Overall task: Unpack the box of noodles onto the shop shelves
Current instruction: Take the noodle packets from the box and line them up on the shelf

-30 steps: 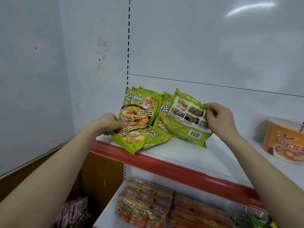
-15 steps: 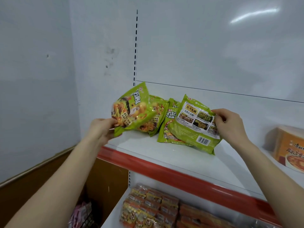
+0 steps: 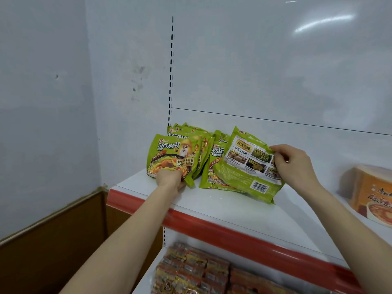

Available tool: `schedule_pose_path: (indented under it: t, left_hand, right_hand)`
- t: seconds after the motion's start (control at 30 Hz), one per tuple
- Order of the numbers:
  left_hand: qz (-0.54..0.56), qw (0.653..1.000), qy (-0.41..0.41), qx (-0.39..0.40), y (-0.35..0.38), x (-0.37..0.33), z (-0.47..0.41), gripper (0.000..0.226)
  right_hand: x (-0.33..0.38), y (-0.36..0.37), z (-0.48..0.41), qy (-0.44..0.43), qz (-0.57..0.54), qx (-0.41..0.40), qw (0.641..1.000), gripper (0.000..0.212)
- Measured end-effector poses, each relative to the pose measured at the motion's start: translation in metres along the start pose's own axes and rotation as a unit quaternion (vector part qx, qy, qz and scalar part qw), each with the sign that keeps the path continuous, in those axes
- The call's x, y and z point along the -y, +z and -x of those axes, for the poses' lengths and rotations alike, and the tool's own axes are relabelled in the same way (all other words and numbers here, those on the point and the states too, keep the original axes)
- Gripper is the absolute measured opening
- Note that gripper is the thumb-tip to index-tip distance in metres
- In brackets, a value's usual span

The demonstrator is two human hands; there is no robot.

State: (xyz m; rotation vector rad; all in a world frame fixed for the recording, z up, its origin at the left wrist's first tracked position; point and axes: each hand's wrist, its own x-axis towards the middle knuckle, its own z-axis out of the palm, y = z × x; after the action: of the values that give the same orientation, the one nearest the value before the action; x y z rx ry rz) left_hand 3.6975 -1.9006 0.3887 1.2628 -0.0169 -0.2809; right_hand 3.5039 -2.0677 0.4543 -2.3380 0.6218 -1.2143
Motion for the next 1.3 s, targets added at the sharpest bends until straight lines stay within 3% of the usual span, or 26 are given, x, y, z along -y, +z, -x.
schedule_pose_path:
  t: [0.1, 0.17, 0.23, 0.33, 0.4, 0.5, 0.77, 0.87, 0.93, 0.97, 1.03, 1.07, 1.1, 1.17, 1.3]
  left_hand:
    - [-0.117, 0.992, 0.045, 0.014, -0.005, -0.001, -0.008, 0.018]
    - [-0.233, 0.966, 0.106, 0.03, -0.011, -0.003, -0.011, 0.029]
    - [-0.391, 0.9, 0.186, 0.043, -0.018, -0.006, -0.002, 0.043]
    - [-0.562, 0.774, 0.29, -0.037, -0.022, -0.008, 0.01, 0.051]
    - [-0.599, 0.733, 0.315, -0.069, -0.02, -0.007, 0.012, 0.059]
    - [-0.627, 0.707, 0.322, -0.05, -0.017, -0.004, 0.01, 0.06]
    - [-0.623, 0.717, 0.308, -0.054, -0.008, -0.006, 0.0, 0.055]
    - [-0.592, 0.714, 0.369, -0.061, -0.01, -0.007, 0.007, 0.046]
    - [-0.484, 0.77, 0.416, -0.021, -0.009, -0.008, 0.021, 0.039]
    - [-0.412, 0.826, 0.384, 0.022, -0.006, -0.011, 0.032, 0.043]
    - [-0.245, 0.943, 0.175, 0.142, 0.003, -0.021, 0.056, 0.054]
    - [-0.182, 0.961, 0.054, 0.202, 0.006, -0.027, 0.067, 0.062]
    - [-0.148, 0.957, -0.028, 0.249, 0.008, -0.032, 0.075, 0.073]
    - [-0.113, 0.943, -0.103, 0.294, 0.008, -0.036, 0.083, 0.087]
    - [-0.04, 0.941, -0.127, 0.312, 0.004, -0.033, 0.085, 0.065]
  right_hand:
    - [-0.002, -0.001, 0.0, 0.001, 0.0, -0.001, 1.0, 0.03]
    - [-0.001, -0.001, 0.0, 0.001, -0.001, -0.001, 1.0, 0.03]
    - [0.0, -0.001, 0.001, 0.002, -0.002, 0.001, 1.0, 0.03]
    - [0.0, -0.001, 0.001, 0.005, -0.003, 0.001, 1.0, 0.03]
    - [0.0, -0.002, 0.002, 0.008, -0.002, 0.001, 1.0, 0.03]
    - [-0.001, -0.001, 0.002, 0.007, -0.004, 0.003, 1.0, 0.03]
    - [-0.001, 0.0, 0.003, -0.005, -0.011, -0.001, 1.0, 0.031]
    - [0.001, 0.001, 0.006, -0.015, -0.017, -0.006, 1.0, 0.03]
    - [0.001, 0.002, 0.008, -0.029, -0.023, -0.011, 0.999, 0.03]
    - [0.001, 0.003, 0.01, -0.039, -0.024, -0.012, 0.999, 0.03]
    - [0.0, 0.006, 0.016, -0.074, -0.021, -0.01, 0.997, 0.029]
    - [0.0, 0.008, 0.02, -0.105, -0.019, -0.01, 0.994, 0.028]
    - [-0.001, 0.011, 0.024, -0.146, -0.013, -0.009, 0.989, 0.027]
    - [-0.003, 0.013, 0.034, -0.232, 0.003, 0.005, 0.973, 0.028]
    - [-0.007, 0.006, 0.048, -0.346, 0.015, 0.019, 0.938, 0.03]
